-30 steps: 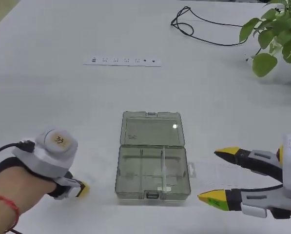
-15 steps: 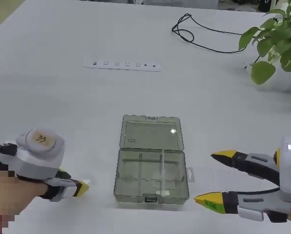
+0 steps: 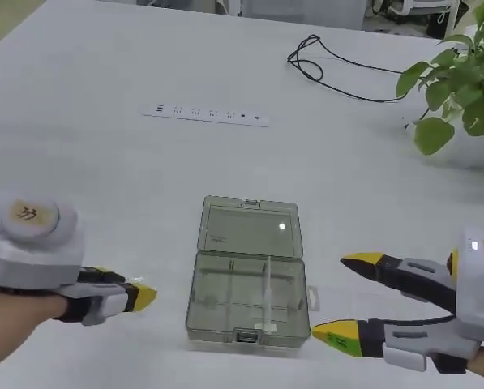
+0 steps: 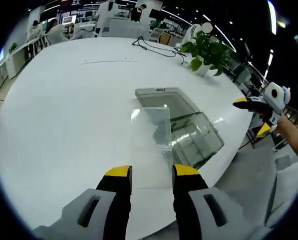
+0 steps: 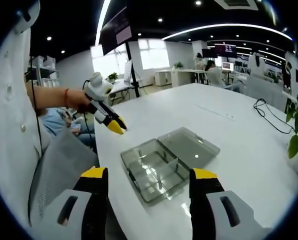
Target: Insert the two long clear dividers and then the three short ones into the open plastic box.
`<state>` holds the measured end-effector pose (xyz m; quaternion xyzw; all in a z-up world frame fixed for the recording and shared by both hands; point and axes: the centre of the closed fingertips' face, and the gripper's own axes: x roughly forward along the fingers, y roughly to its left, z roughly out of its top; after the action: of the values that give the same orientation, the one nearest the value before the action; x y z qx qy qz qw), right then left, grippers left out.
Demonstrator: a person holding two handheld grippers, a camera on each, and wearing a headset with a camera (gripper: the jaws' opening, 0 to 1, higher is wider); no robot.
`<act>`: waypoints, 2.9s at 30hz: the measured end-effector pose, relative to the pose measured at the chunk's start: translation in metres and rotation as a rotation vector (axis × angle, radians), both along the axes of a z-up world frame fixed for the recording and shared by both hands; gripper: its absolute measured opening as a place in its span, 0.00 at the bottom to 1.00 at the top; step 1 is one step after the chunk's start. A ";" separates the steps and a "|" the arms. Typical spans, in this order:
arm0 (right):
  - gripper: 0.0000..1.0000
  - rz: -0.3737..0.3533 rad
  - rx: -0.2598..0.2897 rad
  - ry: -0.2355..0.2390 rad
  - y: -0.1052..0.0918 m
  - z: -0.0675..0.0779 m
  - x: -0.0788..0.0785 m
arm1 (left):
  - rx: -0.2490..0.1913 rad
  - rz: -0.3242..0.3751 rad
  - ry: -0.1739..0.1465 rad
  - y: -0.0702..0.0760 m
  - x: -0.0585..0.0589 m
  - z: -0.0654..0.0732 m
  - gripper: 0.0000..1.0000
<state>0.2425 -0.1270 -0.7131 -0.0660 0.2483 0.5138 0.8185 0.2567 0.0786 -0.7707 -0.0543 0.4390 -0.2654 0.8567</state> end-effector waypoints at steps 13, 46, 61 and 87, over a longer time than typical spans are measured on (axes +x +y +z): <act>0.58 -0.048 0.078 0.024 0.025 0.027 0.009 | -0.219 0.017 -0.069 -0.039 0.007 0.036 0.30; 0.17 -0.227 0.186 0.205 0.091 0.031 0.029 | -0.328 -0.073 -0.178 -0.098 0.005 0.066 0.30; 0.07 -0.295 0.199 0.244 0.094 0.030 0.034 | -0.301 -0.083 -0.203 -0.100 0.007 0.065 0.24; 0.07 -0.382 0.215 0.307 0.087 0.037 0.048 | -0.261 -0.210 -0.254 -0.072 -0.007 0.059 0.51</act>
<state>0.2903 -0.0396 -0.6757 0.1480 0.3214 0.3774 0.8558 0.2497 0.0064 -0.7115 -0.0848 0.2927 -0.4123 0.8586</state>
